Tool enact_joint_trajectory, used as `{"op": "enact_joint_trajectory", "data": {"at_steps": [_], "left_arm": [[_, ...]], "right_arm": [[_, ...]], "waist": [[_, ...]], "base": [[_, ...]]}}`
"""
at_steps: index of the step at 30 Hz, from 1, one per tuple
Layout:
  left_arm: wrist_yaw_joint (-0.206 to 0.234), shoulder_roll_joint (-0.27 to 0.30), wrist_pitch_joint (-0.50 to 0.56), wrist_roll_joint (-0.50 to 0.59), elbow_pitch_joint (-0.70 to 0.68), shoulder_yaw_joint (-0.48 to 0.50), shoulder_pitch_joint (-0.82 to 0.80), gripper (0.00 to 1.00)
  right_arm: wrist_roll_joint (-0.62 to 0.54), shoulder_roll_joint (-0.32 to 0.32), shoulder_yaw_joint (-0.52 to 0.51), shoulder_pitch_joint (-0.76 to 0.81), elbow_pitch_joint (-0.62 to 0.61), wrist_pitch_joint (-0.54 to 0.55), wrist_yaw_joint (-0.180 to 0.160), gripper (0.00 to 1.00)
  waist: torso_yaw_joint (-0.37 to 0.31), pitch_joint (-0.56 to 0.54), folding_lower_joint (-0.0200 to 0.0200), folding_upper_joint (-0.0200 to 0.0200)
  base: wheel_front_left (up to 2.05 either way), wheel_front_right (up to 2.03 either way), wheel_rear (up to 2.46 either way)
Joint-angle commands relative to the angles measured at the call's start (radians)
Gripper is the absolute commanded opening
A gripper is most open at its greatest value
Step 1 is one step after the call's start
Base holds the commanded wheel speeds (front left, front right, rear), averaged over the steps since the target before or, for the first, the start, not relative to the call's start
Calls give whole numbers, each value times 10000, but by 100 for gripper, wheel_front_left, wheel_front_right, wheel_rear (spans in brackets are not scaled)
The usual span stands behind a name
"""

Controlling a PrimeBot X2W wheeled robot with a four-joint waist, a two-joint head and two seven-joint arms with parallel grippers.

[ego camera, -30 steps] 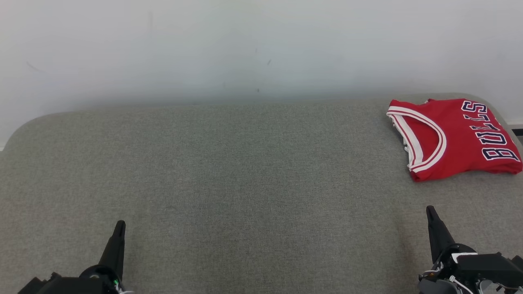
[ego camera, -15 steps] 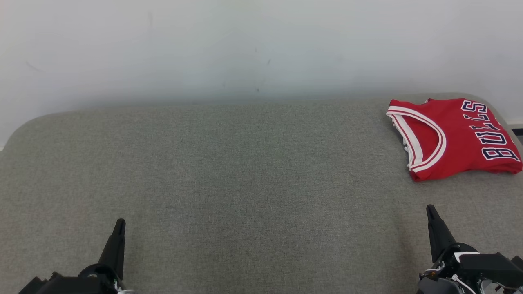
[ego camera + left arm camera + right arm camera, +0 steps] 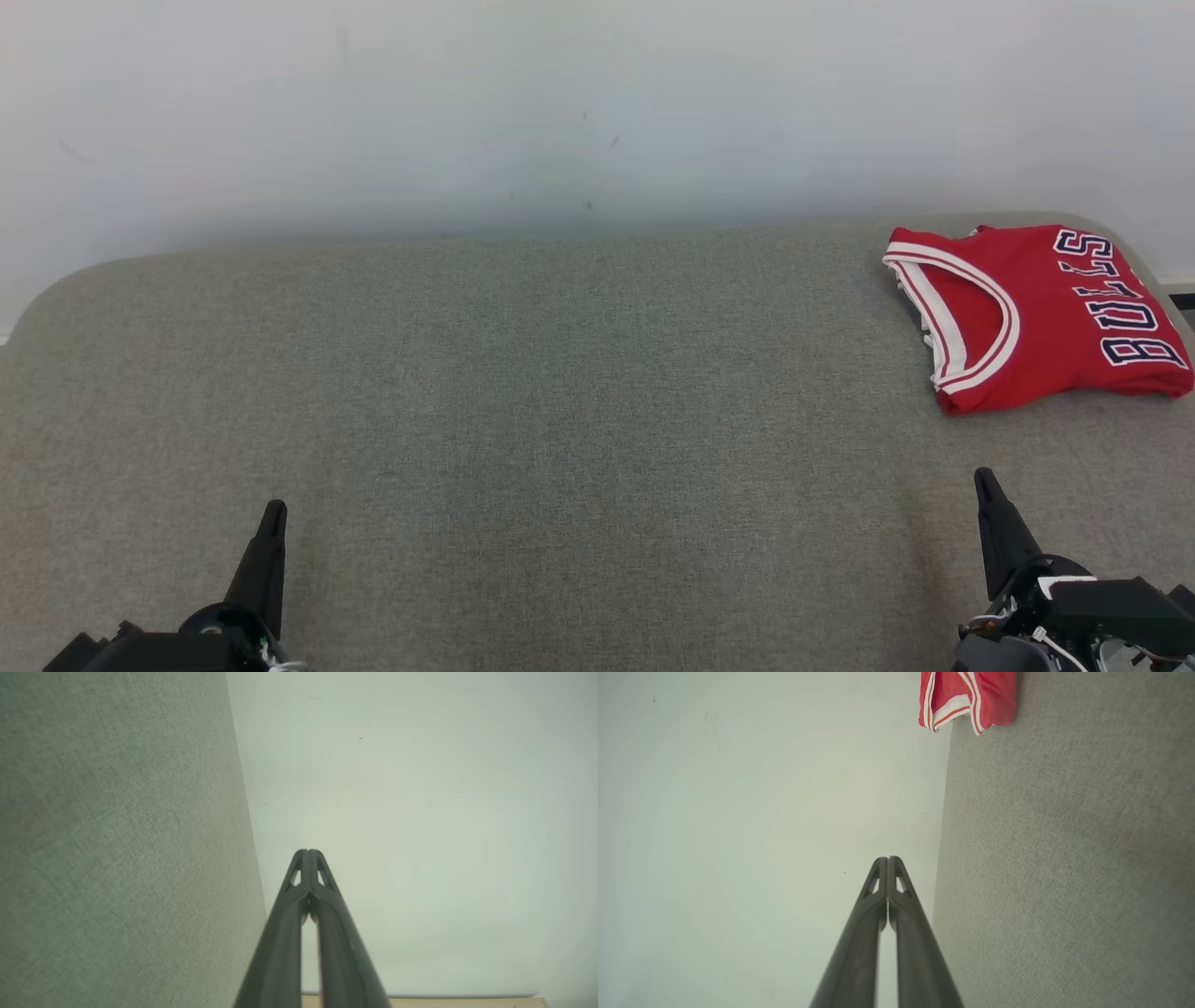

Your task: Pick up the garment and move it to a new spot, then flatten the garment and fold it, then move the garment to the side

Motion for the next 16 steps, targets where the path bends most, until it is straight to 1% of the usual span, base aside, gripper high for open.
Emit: {"op": "enact_joint_trajectory", "data": {"at_steps": [1,16], "left_arm": [[-7,-9,33,-45,17,28,-110,0],[-7,-9,32,-46,16,27,-109,0]], "right_arm": [[-19,20,-21,-72,-16,28,-21,0],[-36,28,-35,-73,-15,27,-21,0]], "waist": [[0,0,1,-1],[0,0,1,-1]], "base": [[0,0,0],[0,0,0]]}}
